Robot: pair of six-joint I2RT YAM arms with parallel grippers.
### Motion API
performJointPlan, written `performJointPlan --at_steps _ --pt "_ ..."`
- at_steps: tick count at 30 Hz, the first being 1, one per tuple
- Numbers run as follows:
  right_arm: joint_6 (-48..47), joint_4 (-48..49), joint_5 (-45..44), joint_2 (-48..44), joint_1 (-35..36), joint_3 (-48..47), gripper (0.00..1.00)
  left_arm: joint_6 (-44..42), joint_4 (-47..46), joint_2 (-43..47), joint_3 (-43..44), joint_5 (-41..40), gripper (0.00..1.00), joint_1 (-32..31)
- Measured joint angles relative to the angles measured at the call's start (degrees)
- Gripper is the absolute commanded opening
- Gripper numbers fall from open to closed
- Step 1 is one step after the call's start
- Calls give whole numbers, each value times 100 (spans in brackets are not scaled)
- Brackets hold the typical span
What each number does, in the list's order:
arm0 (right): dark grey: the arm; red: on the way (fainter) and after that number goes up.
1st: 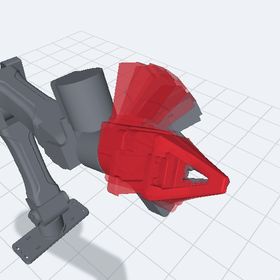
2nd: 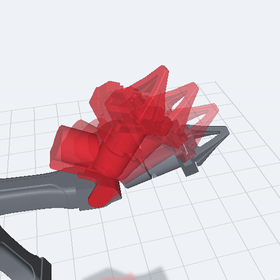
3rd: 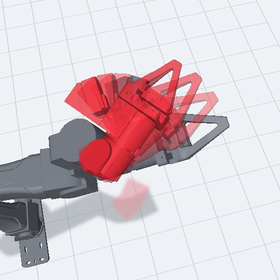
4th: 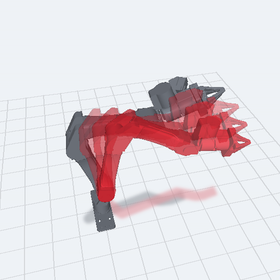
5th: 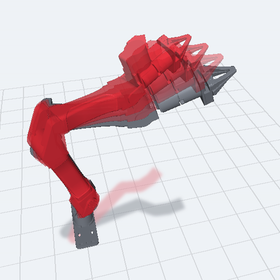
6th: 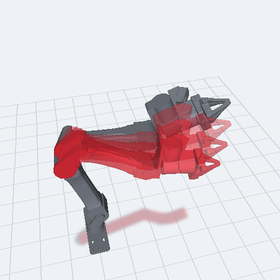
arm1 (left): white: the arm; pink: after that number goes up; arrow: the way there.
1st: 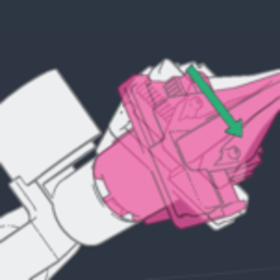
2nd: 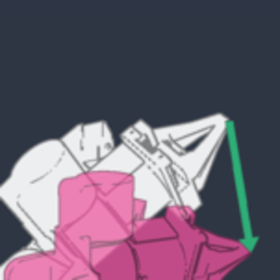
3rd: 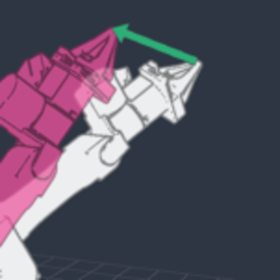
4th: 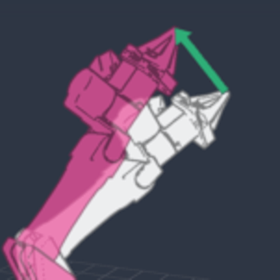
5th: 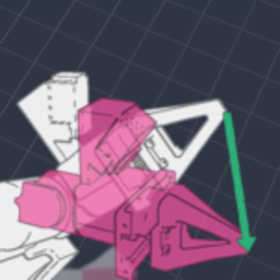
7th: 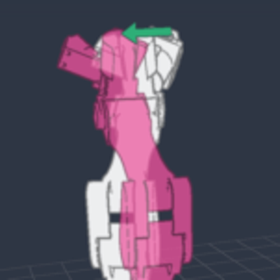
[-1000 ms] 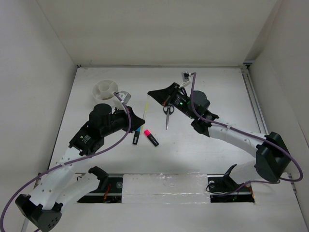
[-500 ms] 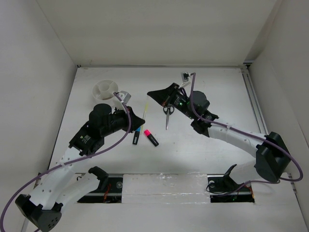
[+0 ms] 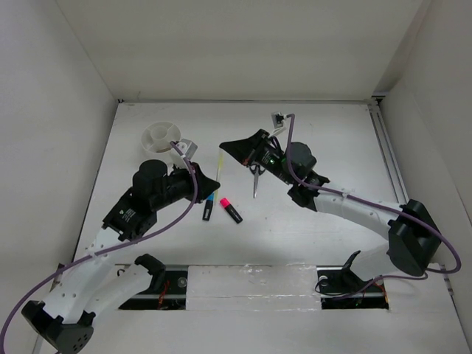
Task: Sort the stationery into containers
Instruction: Close the pen cap on the pen.
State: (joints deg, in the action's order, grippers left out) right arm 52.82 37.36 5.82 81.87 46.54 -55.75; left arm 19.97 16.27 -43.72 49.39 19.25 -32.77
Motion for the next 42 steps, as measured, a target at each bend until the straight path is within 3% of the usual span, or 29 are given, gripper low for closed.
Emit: performJointPlan --at_steps 30,42 --pt "-105 28 -131 122 118 7 0 52 136 223 -15 -291 0 4" --pt "76 24 -407 125 273 -13 0 437 -140 345 -153 -511 0 -2"
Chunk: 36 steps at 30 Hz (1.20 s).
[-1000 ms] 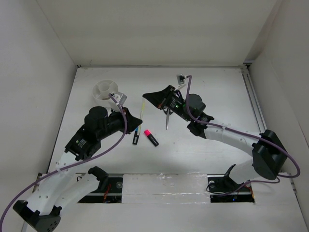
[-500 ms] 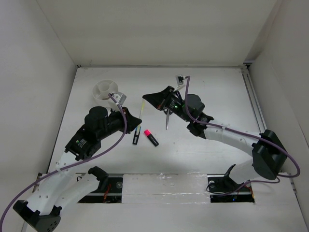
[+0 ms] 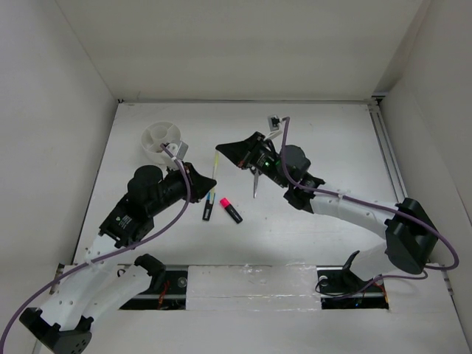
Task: Sort the stationery into containers
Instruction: Close the pen cap on the pen.
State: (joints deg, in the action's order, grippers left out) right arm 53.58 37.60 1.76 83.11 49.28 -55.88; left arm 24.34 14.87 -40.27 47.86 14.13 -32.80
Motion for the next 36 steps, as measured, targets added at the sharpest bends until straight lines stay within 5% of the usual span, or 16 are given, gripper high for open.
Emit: performJointPlan --at_steps 36 --pt "-389 -144 -160 210 199 -155 0 -76 350 -98 92 -348 0 -26"
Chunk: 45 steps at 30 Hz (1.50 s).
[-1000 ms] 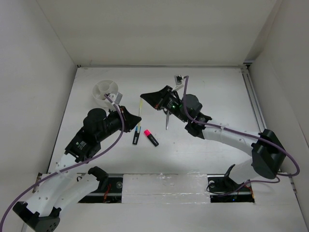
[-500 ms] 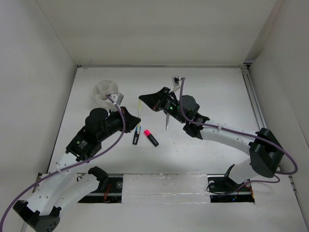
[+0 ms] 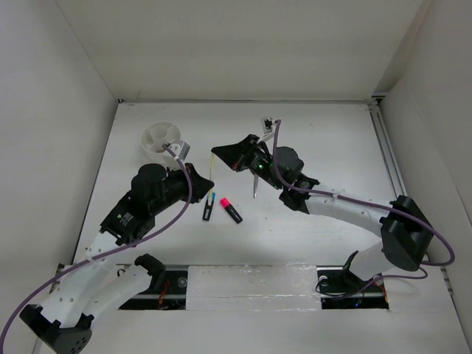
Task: Sort the stationery into containers
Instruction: Close the pen cap on the pen, then place the pen in the storage box.
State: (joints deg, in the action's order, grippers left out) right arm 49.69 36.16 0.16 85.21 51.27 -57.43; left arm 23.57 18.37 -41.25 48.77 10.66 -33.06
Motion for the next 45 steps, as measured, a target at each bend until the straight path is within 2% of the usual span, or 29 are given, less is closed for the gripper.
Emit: performJointPlan --at_steps 10,12,13,18,21,23,26,30,33,36,39,45 --pt "-57 -9 -7 0 24 22 0 -17 83 -26 13 -15 0 0" --pt "-85 -7 -4 0 33 22 9 -17 90 -26 13 7 0 0" --pt "-105 -11 -2 -2 39 22 20 -17 98 -26 13 22 0 0" --pt "-236 -417 356 -57 245 20 51 -50 -413 -11 57 -20 0 26" --pt "-299 -605 378 -98 315 -22 65 -85 -466 103 83 2 0 28" --pt "-326 -664 393 -170 286 -39 70 -87 -555 138 83 4 0 26" --pt "-354 -774 461 -299 256 -85 86 -83 -664 151 83 -59 0 28" --pt "-387 -935 546 -577 168 -83 98 -74 -776 129 83 -238 0 28" --pt "-387 -1014 614 -927 13 -28 99 -50 -868 13 85 -435 0 26" --pt "-415 -1036 645 -1449 -251 168 99 13 -938 -195 98 -815 0 26" --pt "-527 -1075 625 -2031 -538 415 99 149 -990 -522 166 -1587 0 28" --pt "-835 -1128 573 -2688 -780 824 99 352 -1233 -1366 584 -4282 0 70"
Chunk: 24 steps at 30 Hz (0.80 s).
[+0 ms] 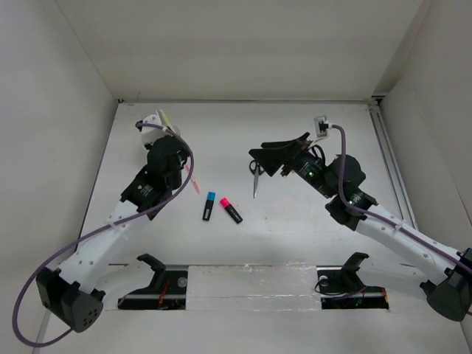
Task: Sort the stationery into containers
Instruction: Place the pen in the storage box.
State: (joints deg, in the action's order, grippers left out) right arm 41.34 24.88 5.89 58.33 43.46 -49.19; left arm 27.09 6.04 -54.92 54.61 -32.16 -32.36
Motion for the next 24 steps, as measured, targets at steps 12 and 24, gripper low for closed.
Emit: performJointPlan --at_steps 12,24 --pt "-256 -282 33 -186 -76 874 99 -894 -2479 -1292 162 -761 0 2533" --pt "-452 -302 271 -240 -160 1113 99 -1403 -3762 -2540 -94 1572 0 3945"
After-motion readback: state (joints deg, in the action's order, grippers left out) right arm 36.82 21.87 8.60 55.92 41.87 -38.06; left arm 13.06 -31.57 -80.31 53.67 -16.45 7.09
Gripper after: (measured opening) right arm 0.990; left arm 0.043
